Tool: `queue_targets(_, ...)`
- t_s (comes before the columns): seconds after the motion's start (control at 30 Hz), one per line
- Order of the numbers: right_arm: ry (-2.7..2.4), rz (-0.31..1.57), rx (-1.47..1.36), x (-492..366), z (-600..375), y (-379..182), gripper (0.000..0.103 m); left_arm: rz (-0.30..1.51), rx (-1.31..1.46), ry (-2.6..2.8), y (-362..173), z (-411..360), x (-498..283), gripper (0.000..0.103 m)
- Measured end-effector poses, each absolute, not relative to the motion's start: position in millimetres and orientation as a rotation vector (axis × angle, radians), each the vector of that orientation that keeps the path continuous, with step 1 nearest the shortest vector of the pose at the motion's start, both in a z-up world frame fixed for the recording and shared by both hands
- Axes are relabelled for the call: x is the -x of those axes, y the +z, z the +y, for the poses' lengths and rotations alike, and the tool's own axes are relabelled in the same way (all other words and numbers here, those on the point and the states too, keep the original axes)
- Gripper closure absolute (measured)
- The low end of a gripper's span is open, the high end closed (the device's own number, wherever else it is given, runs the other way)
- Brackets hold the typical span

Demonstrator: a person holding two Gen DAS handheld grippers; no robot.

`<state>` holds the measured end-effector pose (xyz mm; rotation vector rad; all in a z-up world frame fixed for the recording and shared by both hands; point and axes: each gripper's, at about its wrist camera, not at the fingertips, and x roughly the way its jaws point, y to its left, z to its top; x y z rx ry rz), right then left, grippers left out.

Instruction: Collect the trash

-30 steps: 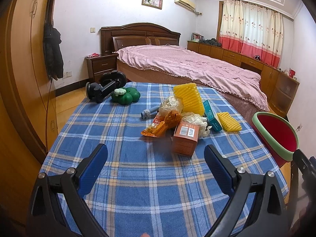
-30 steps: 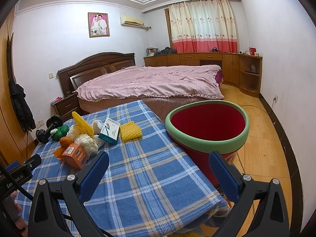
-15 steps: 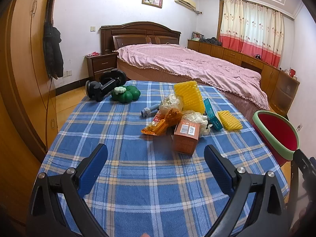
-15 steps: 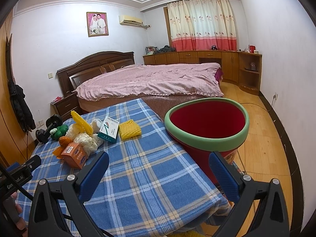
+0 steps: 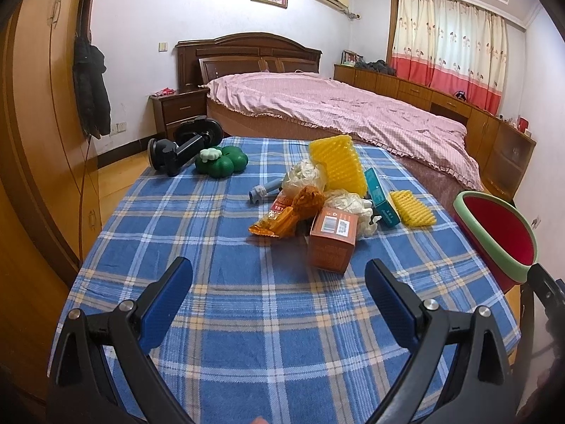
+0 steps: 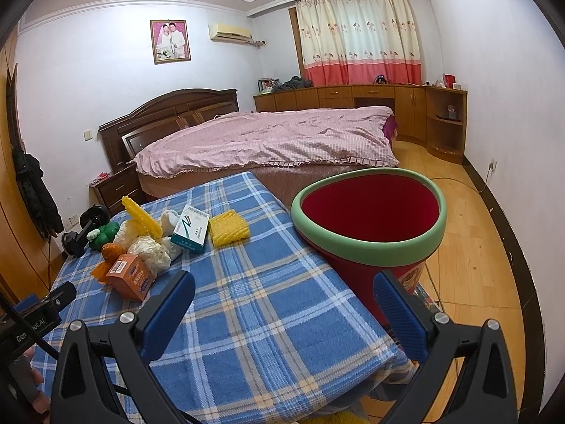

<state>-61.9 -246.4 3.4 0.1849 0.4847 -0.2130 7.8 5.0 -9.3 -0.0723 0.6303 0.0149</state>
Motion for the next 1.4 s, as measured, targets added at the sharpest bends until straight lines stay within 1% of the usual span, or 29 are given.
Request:
queue_targets(0.03,-0.213,0.487,-0.184,61,-246,-5,0.000,0.637,0.073,0.013,-10,5,-11,0.005)
queue_targets(0.33,-0.199,0.522,-0.173,45,-246,-8,0.000,0.685,0.042,-0.036,-16,-8,-42,0.005)
queue_targets(0.5,-0.190,0.557,-0.164,41,-235,-13,0.000,0.735,0.028,-0.064,-28,-20,-67,0.006)
queue_targets(0.6,-0.186,0.586,-0.169,38,-233,-16,0.000,0.761,0.029,-0.073,-36,-23,-80,0.013)
queue_targets(0.77,-0.180,0.626,-0.182,43,-228,-17,0.000,0.803,0.023,-0.097,-47,-27,-98,0.019)
queue_targets(0.87,-0.174,0.647,-0.187,43,-225,-17,0.000,0.818,0.026,-0.109,-52,-30,-104,0.025)
queue_targets(0.97,-0.167,0.664,-0.185,42,-218,-21,0.000,0.839,0.041,-0.131,-58,-30,-110,0.036)
queue_targets(1.03,-0.161,0.677,-0.186,40,-218,-19,0.000,0.853,0.055,-0.159,-61,-30,-112,0.052)
queue_targets(1.17,-0.150,0.698,-0.192,28,-226,-15,0.000,0.840,0.063,-0.187,-57,-30,-108,0.054)
queue_targets(1.23,-0.140,0.706,-0.193,26,-224,-11,0.000,0.829,0.071,-0.198,-51,-29,-104,0.056)
queue_targets(1.4,-0.107,0.720,-0.183,11,-226,-3,0.000,0.770,0.084,-0.194,-26,-23,-92,0.057)
